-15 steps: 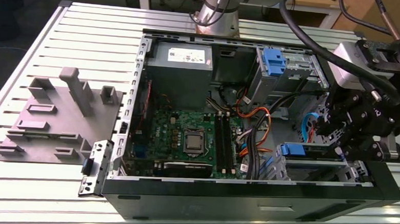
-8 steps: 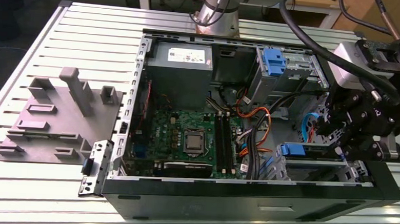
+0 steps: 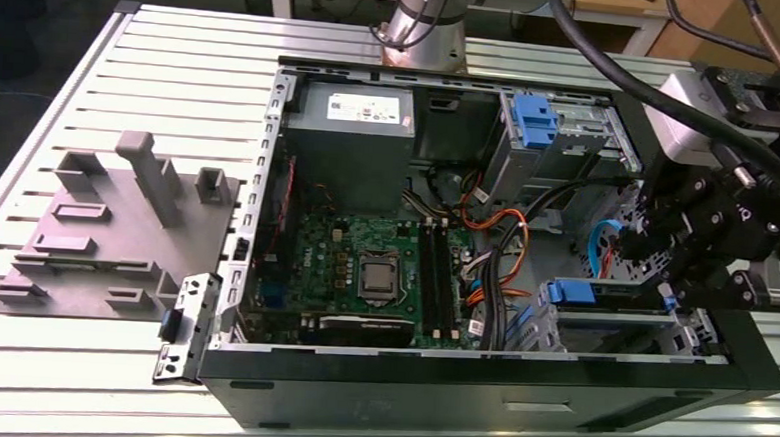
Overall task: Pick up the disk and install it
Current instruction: 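Insert the first disk wire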
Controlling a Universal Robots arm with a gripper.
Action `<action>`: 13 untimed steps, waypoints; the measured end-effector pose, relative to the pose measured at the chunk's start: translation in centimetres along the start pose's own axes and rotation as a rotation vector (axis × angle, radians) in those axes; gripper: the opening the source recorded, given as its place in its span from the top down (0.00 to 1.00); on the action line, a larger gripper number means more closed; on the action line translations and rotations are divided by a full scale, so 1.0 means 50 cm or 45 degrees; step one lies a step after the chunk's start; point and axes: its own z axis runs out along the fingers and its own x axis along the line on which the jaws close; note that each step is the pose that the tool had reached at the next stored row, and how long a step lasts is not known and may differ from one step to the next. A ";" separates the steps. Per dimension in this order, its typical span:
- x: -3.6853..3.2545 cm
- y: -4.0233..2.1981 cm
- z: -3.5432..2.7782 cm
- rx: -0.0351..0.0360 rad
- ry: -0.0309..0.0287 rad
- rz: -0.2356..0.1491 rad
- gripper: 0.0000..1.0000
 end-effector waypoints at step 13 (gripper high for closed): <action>-0.039 0.001 -0.007 0.0004 0.0005 0.000 0.58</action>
